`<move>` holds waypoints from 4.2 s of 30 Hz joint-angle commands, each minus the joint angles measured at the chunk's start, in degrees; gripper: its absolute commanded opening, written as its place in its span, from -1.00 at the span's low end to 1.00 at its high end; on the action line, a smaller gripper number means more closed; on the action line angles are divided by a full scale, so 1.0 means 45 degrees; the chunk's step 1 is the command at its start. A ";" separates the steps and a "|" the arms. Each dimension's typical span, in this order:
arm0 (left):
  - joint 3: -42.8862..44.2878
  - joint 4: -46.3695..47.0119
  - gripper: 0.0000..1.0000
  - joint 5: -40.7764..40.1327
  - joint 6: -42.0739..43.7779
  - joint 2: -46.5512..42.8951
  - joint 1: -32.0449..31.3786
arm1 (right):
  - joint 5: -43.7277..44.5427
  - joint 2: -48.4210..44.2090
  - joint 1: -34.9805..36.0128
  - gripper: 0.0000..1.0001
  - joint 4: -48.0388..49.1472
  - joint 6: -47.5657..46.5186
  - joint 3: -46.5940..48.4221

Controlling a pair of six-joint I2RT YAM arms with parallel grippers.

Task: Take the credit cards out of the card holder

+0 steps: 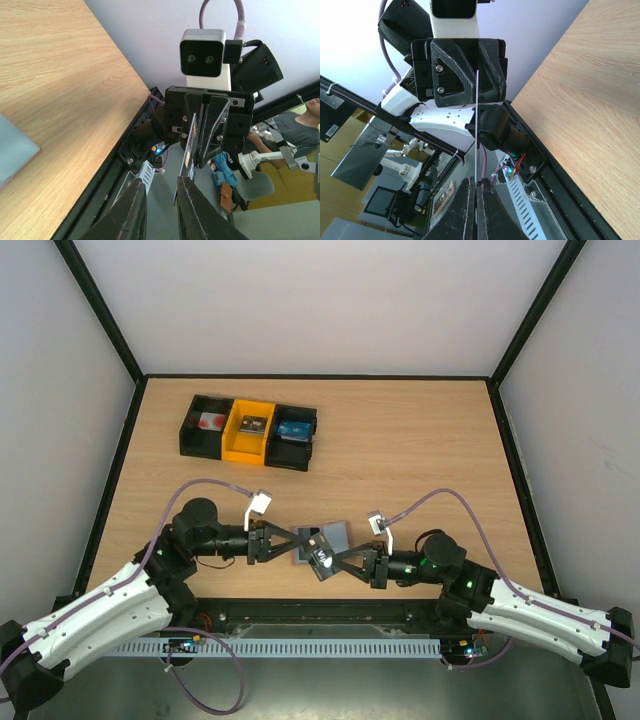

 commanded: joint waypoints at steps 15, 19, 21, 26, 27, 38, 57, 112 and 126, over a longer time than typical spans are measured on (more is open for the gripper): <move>-0.0200 0.1091 -0.56 0.1302 -0.0224 -0.0238 0.0058 | -0.0025 0.0065 -0.0027 -0.96 0.0797 0.0443 -0.0140; -0.0211 0.1080 -0.42 0.1373 -0.0190 -0.0555 0.0055 | -0.0135 0.0027 -0.0029 -0.96 0.1232 0.0727 -0.0197; -0.0186 0.1054 -0.43 0.1390 -0.0172 -0.0614 0.0061 | -0.0176 0.0023 -0.0028 -0.96 0.1329 0.0840 -0.0184; -0.0051 0.0661 -0.19 0.1091 0.0095 -0.0347 0.0066 | -0.0409 0.0065 -0.0029 -0.96 0.1587 0.0912 -0.0257; -0.0072 0.0667 -0.17 0.1052 0.0126 -0.0271 0.0059 | -0.0457 0.0065 -0.0023 -0.96 0.1691 0.0958 -0.0280; -0.0160 0.1434 -0.42 0.1200 -0.0139 0.0361 0.0062 | -0.0839 0.0878 -0.0029 -0.96 0.2446 0.1179 -0.0522; 0.0193 0.0066 -0.95 -0.1778 0.0192 -0.0125 0.0149 | 0.1481 -0.0417 -0.0029 0.21 0.0024 0.0757 -0.0378; 0.6666 0.3587 -0.95 -0.8534 0.3120 1.1636 0.7809 | 0.3135 -0.0595 -0.0027 0.96 -0.0845 0.1024 -0.0013; 0.9169 0.3281 -0.95 -0.8315 0.3819 1.5393 0.7926 | 0.3443 -0.0560 -0.0024 0.96 -0.0862 0.1284 0.0059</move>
